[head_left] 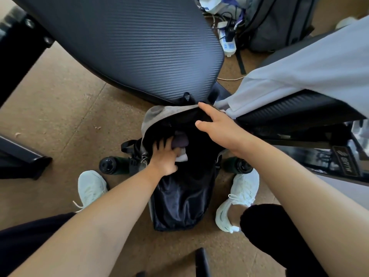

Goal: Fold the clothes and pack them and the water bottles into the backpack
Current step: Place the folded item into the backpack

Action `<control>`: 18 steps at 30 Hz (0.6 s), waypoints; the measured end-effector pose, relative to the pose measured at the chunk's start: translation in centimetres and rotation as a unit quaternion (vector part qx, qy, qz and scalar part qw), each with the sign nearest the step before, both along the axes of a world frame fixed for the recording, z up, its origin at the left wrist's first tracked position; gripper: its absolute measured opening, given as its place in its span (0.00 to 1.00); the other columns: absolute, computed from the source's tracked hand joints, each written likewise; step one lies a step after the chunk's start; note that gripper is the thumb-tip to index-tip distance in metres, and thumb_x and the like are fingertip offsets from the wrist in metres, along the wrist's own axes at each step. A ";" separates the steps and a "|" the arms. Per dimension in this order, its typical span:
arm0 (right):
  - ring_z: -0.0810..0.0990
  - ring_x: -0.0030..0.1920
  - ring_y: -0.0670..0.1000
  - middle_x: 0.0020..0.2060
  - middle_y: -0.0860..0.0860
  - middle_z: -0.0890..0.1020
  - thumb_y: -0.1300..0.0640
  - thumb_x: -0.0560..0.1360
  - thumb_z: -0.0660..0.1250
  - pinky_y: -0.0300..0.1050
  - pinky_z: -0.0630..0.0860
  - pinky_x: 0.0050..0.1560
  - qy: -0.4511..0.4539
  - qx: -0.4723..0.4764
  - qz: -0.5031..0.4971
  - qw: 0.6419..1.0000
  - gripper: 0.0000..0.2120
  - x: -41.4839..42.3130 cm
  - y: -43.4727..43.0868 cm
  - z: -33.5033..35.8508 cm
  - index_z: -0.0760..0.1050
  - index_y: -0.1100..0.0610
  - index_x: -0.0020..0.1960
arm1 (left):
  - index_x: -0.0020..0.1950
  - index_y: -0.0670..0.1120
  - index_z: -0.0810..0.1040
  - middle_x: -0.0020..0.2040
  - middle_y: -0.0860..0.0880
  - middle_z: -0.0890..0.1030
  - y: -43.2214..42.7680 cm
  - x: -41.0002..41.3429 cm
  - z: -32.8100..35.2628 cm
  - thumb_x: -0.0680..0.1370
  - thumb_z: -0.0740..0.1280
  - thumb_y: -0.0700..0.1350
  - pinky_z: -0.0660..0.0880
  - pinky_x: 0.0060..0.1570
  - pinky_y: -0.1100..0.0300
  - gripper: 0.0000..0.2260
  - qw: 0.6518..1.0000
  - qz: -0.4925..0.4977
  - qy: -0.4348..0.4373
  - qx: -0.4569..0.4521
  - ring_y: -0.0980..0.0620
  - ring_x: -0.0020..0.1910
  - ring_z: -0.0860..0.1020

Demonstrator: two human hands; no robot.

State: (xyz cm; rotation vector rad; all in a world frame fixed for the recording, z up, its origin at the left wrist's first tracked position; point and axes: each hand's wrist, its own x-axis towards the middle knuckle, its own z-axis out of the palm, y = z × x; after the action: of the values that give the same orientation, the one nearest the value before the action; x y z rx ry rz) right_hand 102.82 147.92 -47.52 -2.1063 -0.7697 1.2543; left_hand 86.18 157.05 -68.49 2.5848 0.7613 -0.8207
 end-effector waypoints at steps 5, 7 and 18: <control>0.63 0.78 0.48 0.79 0.47 0.65 0.52 0.82 0.64 0.47 0.62 0.77 -0.010 0.006 0.000 1.000 0.30 0.0 -0.9 -0.2 0.59 0.47 0.81 | 0.67 0.55 0.75 0.83 0.46 0.51 -3.5 -2.9 2.6 0.73 0.72 0.52 0.49 0.78 0.42 0.22 0.988 0.044 -0.146 0.017 0.42 0.82 0.46; 0.65 0.77 0.49 0.78 0.47 0.67 0.52 0.81 0.65 0.48 0.63 0.76 -0.025 0.003 0.004 1.000 0.30 0.0 -1.6 -0.1 0.60 0.48 0.81 | 0.63 0.56 0.76 0.82 0.48 0.54 -4.5 -3.9 4.4 0.76 0.70 0.50 0.50 0.77 0.44 0.16 0.982 0.078 -0.173 -0.006 0.44 0.82 0.48; 0.80 0.36 0.48 0.35 0.44 0.82 0.58 0.77 0.69 0.47 0.78 0.45 -0.269 0.207 -0.159 0.927 0.06 -2.1 -8.4 6.4 0.84 0.52 0.52 | 0.56 0.52 0.82 0.53 0.59 0.82 -6.4 -1.5 17.3 0.78 0.71 0.41 0.77 0.59 0.58 0.10 0.906 0.198 -0.348 -0.138 0.61 0.55 0.79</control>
State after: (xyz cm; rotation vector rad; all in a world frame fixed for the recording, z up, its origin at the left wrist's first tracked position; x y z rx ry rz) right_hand 100.73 139.50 -41.15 -2.1097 -0.7878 0.2973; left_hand 84.66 150.65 -51.22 2.1178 0.8132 0.1234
